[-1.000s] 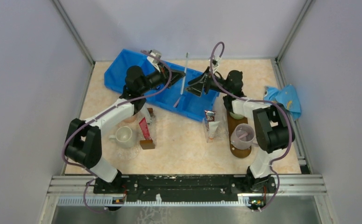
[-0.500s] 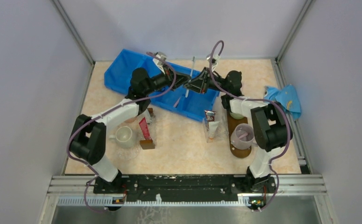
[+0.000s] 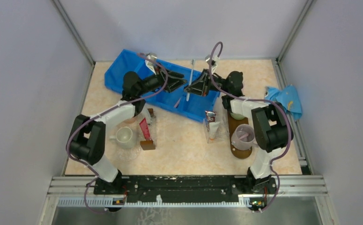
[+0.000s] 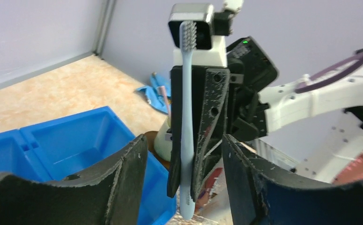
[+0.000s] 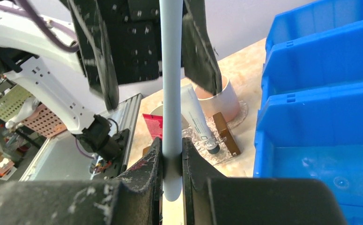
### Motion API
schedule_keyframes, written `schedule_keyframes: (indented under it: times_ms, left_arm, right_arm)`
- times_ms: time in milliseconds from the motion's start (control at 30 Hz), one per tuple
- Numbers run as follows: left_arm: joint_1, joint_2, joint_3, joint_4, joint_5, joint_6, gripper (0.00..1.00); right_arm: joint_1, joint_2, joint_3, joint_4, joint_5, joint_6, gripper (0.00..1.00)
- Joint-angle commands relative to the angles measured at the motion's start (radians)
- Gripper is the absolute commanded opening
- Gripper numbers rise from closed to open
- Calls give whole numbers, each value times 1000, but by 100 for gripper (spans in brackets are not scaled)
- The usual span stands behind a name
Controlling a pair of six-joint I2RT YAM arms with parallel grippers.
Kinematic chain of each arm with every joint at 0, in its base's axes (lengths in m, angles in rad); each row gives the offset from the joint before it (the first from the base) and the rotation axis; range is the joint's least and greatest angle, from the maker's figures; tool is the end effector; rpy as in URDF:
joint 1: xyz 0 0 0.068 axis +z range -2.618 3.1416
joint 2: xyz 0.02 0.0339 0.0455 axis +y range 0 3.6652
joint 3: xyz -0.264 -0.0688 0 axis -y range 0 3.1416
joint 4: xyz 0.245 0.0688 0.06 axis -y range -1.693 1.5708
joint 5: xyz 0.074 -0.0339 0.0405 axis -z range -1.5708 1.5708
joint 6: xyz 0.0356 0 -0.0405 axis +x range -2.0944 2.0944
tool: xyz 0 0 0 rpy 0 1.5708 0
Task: Prepare toiletry sets of a toothbrush and toothpaste on the tray
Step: Pick up the toothbrush from the storage box, then place the toothbrush in the cup.
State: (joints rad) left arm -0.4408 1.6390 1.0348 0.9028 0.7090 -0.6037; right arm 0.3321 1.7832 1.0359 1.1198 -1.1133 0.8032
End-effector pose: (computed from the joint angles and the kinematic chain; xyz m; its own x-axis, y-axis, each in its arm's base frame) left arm 0.3250 -0.1789 0.3168 -0.2843 -0.3423 -0.8955 0.8809 0.2753 -0.3849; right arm 0.3486 0.1540 0.2817 -0.4332 0.1868 -0.8817 -0.8961 0.0154 0.4435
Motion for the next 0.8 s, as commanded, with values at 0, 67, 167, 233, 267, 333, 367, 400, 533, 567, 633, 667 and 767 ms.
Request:
schedule_keyframes:
  times_ms: [0,67,167,233,267,333,367,400,533,567,633,667,767]
  left_arm:
    - [52,63,25,279,211,-250,65]
    - [65,105,30,412,268,-356,66]
    - [68,146,68,474,327,-427,73]
    - [69,150,78,423,328,-405,76]
    - [68,146,83,367,325,-370,76]
    - [65,125,92,240,308,-278,76]
    - [65,113,92,187,296,-237,75]
    - [63,103,92,154,287,-204,74]
    - [58,89,95,114,279,-165,51]
    - [58,86,95,102,271,-157,41]
    - [57,78,98,59,257,-120,36]
    - [57,72,98,41,254,-108,34]
    - [60,49,86,35,251,-95,24]
  right_arm:
    - [17,-38,39,-14,-60,-61,0]
    - [24,-42,41,-68,-73,-104,0]
    - [41,-44,53,-153,-81,-167,0]
    - [51,-45,61,-194,-87,-201,0]
    - [56,-46,65,-212,-89,-215,0]
    - [65,-47,75,-260,-90,-251,0]
    - [70,-47,83,-297,-89,-280,0]
    - [75,-48,90,-341,-86,-312,0]
    - [102,-45,146,-607,-65,-480,0]
    - [108,-46,166,-675,-55,-532,0]
    - [118,-47,208,-824,-40,-633,0]
    - [121,-48,223,-872,-35,-672,0]
    - [122,-55,239,-914,-34,-700,0]
